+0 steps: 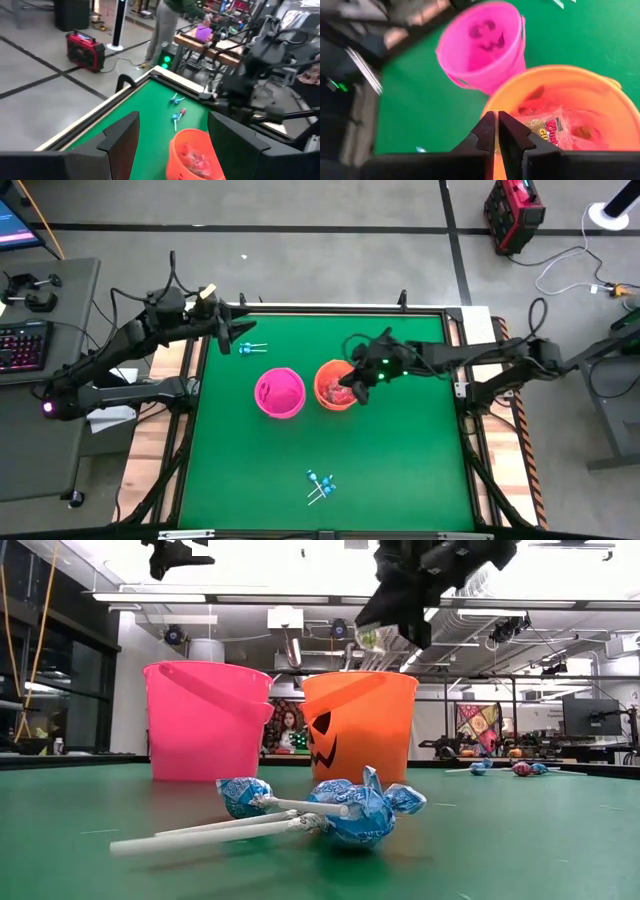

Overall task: Sort candy by brand, put in halloween buckets
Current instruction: Put the green gummy into the orange bucket, then put the pink lollipop into the pink bucket

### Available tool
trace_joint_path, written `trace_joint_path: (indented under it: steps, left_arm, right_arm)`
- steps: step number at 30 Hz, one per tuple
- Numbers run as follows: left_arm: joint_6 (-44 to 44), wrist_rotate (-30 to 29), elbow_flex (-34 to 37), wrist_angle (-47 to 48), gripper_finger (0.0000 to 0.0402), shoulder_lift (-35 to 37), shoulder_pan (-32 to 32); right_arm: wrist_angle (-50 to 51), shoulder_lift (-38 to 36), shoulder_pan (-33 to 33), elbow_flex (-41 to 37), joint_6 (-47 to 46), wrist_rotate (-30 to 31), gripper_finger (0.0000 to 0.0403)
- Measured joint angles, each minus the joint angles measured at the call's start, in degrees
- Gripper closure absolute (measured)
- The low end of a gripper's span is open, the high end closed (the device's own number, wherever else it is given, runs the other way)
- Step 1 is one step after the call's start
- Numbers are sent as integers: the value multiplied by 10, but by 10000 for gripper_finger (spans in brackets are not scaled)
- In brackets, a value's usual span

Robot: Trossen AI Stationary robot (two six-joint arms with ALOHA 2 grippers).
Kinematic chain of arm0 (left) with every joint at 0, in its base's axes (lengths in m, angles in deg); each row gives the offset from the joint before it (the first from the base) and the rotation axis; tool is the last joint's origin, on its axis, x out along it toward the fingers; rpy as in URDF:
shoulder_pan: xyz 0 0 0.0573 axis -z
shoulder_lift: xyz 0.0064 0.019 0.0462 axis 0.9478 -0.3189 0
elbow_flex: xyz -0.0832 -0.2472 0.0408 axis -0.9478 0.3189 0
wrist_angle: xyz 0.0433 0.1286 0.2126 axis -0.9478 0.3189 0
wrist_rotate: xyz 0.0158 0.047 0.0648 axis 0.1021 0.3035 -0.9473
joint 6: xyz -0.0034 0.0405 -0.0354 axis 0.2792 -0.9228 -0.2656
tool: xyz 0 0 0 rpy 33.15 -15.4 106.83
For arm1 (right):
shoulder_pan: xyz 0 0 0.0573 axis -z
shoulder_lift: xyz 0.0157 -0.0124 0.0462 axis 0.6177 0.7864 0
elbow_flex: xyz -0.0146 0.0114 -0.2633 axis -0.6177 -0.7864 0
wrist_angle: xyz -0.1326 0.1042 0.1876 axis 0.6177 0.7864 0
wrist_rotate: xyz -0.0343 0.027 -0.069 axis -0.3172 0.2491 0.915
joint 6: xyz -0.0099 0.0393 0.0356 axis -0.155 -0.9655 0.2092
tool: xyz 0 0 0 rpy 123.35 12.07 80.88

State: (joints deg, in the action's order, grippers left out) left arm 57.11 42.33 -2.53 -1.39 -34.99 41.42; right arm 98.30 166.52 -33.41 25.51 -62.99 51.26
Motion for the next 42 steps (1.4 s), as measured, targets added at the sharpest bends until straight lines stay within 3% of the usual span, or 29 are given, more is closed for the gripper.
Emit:
trace_joint_path:
  steps: [5,13,16,20,25,30,33,35,42]
  left_arm:
    - [7,21,0,0,177,0,3]
    - [16,32,2,-30,177,0,45]
    - [16,38,42,-141,177,2,66]
    - [64,100,152,-379,178,3,86]
    - [168,92,318,-631,211,7,97]
    - [220,54,454,-801,289,28,99]
    - [230,31,518,-845,360,49,99]
    - [238,19,546,-864,390,64,99]
    - [221,32,545,-801,399,115,99]
  right_arm:
    - [139,74,0,93,54,2,348]
    - [311,163,3,248,157,-22,202]
    - [366,171,18,308,188,-20,174]
    - [429,157,41,365,196,-1,168]
    - [502,93,66,374,195,30,195]
    - [530,27,88,331,154,26,302]
    - [533,-18,102,291,122,-5,383]
    - [532,-45,109,262,96,-25,388]
    - [520,-161,114,163,-3,-55,400]
